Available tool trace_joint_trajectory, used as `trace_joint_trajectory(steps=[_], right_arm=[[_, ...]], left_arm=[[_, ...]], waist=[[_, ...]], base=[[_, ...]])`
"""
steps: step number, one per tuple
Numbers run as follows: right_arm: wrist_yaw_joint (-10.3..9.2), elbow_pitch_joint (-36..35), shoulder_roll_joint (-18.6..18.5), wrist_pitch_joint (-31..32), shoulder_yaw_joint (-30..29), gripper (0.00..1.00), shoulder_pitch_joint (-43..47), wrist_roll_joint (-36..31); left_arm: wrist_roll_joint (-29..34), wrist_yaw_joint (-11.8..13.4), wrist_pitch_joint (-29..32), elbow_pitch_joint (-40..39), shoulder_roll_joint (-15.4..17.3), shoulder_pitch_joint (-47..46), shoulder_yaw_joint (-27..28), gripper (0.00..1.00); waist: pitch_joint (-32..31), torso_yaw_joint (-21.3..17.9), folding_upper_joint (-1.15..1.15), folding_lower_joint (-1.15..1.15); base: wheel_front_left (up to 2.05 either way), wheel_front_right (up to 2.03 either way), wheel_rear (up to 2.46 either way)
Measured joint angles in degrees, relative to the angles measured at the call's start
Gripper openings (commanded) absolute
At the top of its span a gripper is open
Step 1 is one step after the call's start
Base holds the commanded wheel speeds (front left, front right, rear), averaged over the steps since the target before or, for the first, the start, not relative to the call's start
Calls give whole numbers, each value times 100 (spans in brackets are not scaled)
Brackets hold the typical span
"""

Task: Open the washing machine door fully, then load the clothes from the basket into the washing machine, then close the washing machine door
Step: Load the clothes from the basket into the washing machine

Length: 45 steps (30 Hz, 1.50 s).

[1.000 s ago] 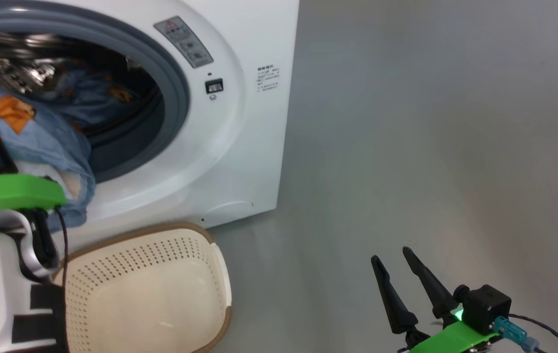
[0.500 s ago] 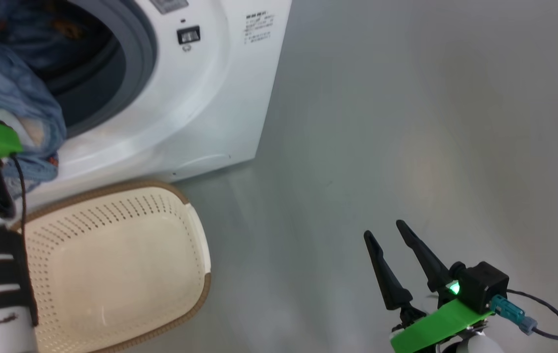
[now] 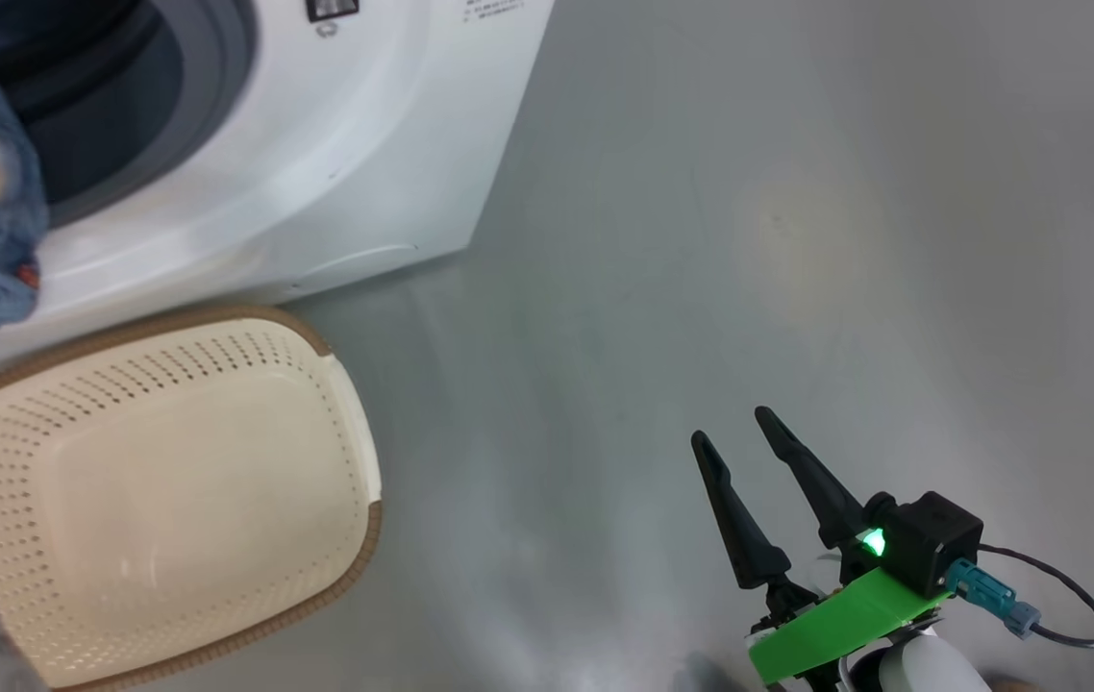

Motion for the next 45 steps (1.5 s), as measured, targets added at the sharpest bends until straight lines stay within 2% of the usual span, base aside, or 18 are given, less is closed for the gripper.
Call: trace_joint_trajectory(steps=[8, 18, 25, 29, 30, 31, 34, 35, 36, 45], right_arm=[[0, -78, 34, 0, 34, 100, -14, 1], [0, -176, 90, 0, 86, 100, -83, 48], [0, -280, 92, -1, 58, 100, -83, 197], [0, -271, 92, -1, 60, 100, -83, 210], [0, -258, 92, -1, 65, 100, -83, 212], [0, -249, 93, 0, 73, 100, -83, 231], [0, -226, 93, 0, 108, 100, -99, 267], [0, -213, 93, 0, 113, 100, -101, 267], [0, -196, 93, 0, 114, 100, -101, 267], [0, -70, 90, 0, 101, 100, -199, 267]], left_arm=[[86, -42, -1, 497, 264, -925, -121, 0], [219, -43, -1, 597, 430, -1738, -303, 0], [216, -32, -1, 470, 570, -2085, -279, 0], [221, 12, -1, 801, 561, -2097, -346, 0], [221, 31, -1, 958, 555, -2093, -370, 8], [245, 73, -1, 1077, 556, -2084, -416, 22], [324, 189, -1, 1333, 552, -2080, -461, 57], [330, 214, -1, 1370, 552, -2075, -478, 73], [327, 231, -1, 1396, 544, -2070, -474, 98], [308, 563, -1, 1506, 234, -1551, -514, 100]], waist=[[409, -142, 0, 0], [871, -394, 0, 0], [1033, -489, 0, 0], [1046, -455, 0, 0], [1033, -440, 0, 0], [1016, -424, 0, 0], [947, -380, 0, 0], [921, -365, 0, 0], [893, -348, 0, -1], [499, -146, 0, -1]], base=[[0, 0, 0], [0, 0, 0], [0, 0, 0], [0, 0, 0], [0, 0, 0], [0, 0, 0], [0, 0, 0], [0, 0, 0], [0, 0, 0], [0, 0, 0]])
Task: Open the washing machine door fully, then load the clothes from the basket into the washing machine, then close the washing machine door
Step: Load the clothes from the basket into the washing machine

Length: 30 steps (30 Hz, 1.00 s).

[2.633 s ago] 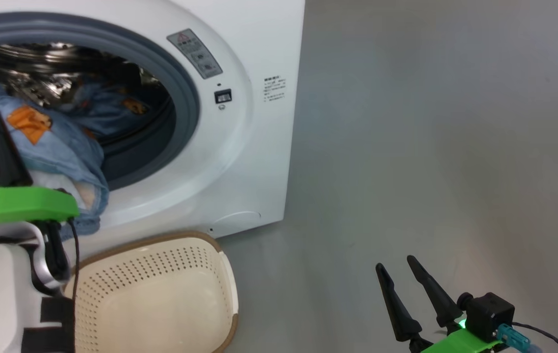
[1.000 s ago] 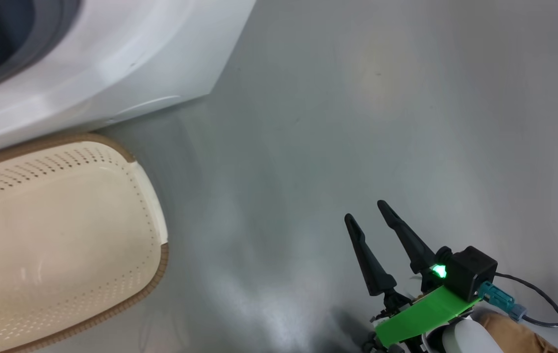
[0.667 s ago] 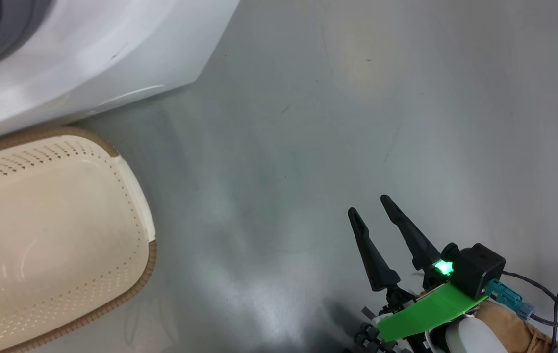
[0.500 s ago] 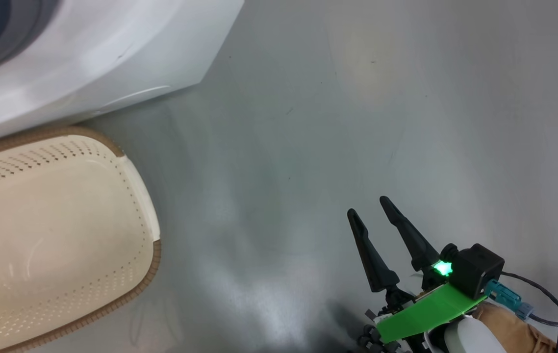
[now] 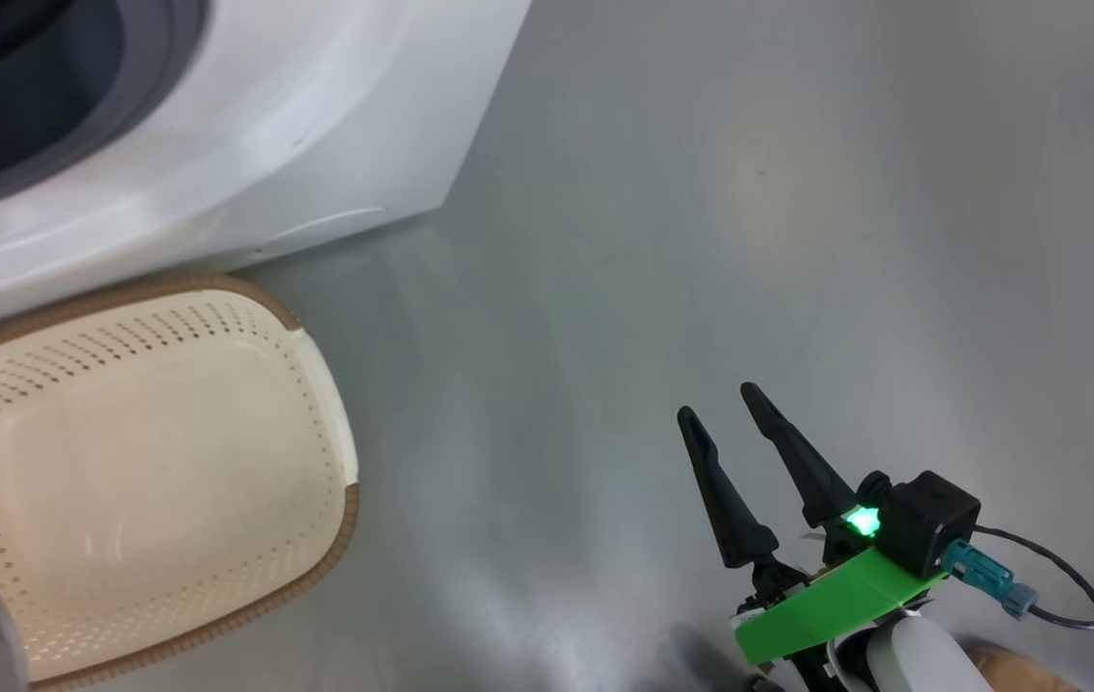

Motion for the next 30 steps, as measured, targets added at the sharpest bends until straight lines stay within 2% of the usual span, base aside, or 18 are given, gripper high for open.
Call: trace_joint_trajectory(steps=[20, 30], right_arm=[[0, 231, -13, -1, -113, 100, 31, -19], [0, 243, -32, 0, -190, 100, 34, -79]], left_arm=[[-226, -9, 0, -81, -541, 1290, -141, 100], [-348, -198, 1, -294, -806, 1761, -301, 100]], waist=[[-814, 613, 0, 0], [-980, 1038, 0, 0]], base=[[0, 0, 0], [0, 0, 0]])
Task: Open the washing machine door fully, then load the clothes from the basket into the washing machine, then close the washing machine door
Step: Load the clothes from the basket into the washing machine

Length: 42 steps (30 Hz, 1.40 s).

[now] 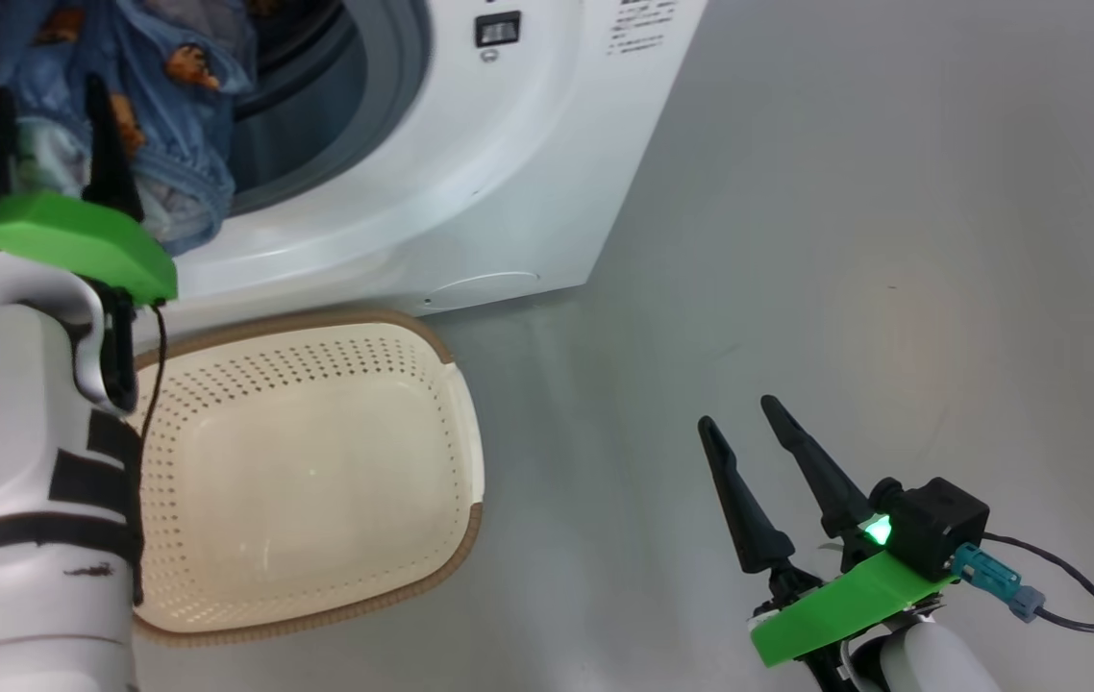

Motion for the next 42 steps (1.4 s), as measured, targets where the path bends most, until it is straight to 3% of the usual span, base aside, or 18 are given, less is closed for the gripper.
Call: trace_joint_trajectory(steps=[10, 23, 31, 42], right_arm=[[0, -55, -78, 0, -203, 100, -18, -44], [0, -83, -110, 0, -300, 100, -16, -66], [0, -129, -172, -1, -350, 100, -17, -94], [0, -148, -214, -1, -481, 100, 12, -193]], left_arm=[[-224, -188, 0, -766, -215, 940, -146, 100], [-612, -176, 0, -1958, -300, 2268, -387, 100], [-906, 21, 18, -2874, -298, 3317, -578, 100], [-1261, 442, 625, -4426, -252, 4699, -1065, 100]], waist=[[-10, 325, 0, 0], [-62, 565, 0, 1], [-58, 582, 0, 0], [-138, 698, 0, 0]], base=[[0, 0, 0], [0, 0, 0], [0, 0, 0], [0, 0, 0]])
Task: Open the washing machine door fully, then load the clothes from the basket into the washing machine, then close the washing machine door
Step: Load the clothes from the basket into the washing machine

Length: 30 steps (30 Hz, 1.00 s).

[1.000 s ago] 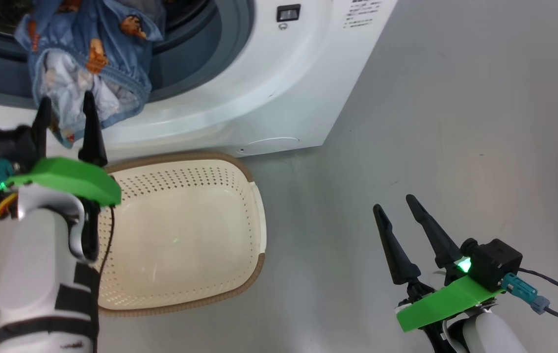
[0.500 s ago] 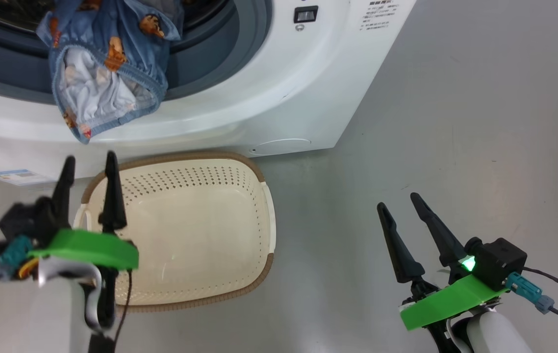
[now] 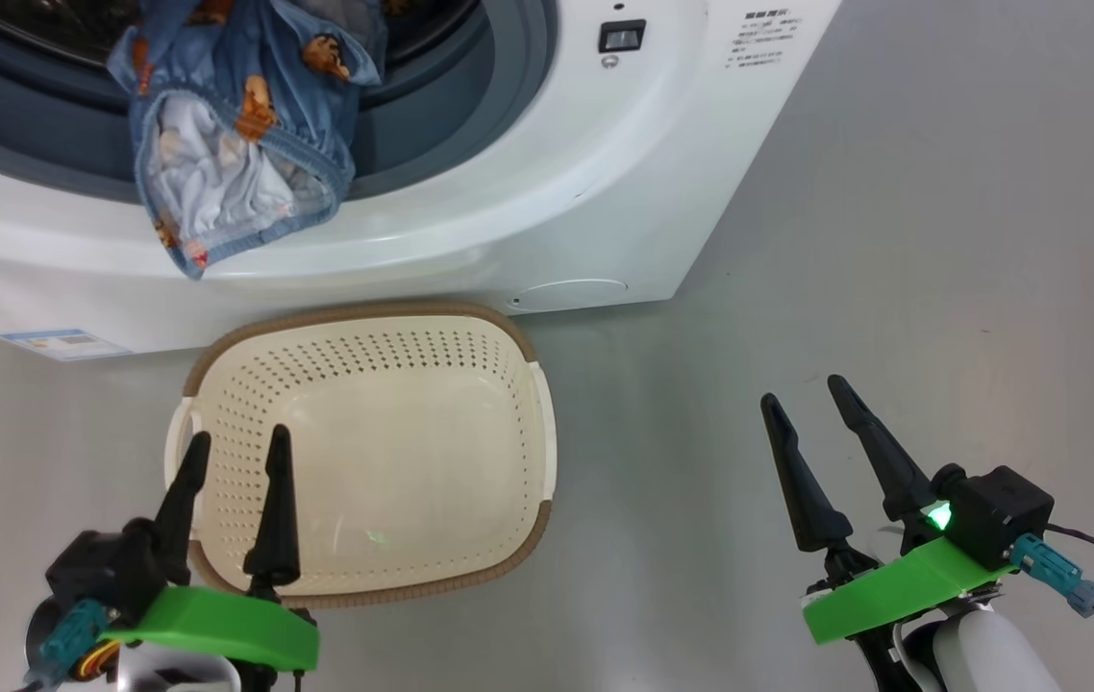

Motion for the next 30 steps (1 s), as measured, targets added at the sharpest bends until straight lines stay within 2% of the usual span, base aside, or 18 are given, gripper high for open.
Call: trace_joint_trajectory(steps=[7, 14, 23, 30], right_arm=[[0, -2, -7, 1, -18, 100, 105, 0], [0, -3, -9, 1, -11, 100, 102, 0], [0, -3, -8, 1, -5, 100, 101, 0], [0, 0, -1, 1, 23, 100, 92, 0]], left_arm=[[18, 175, 350, -836, 57, 424, -93, 100], [59, 277, 498, -1193, 110, 528, -99, 100], [82, 376, 552, -1106, 132, 467, -68, 100], [82, 365, 705, -760, 248, -342, -86, 100]], waist=[[-59, 84, 0, 0], [-32, 59, 0, 0], [22, 3, 0, -1], [78, -69, 0, 0]], base=[[0, 0, 0], [0, 0, 0], [0, 0, 0], [0, 0, 0]])
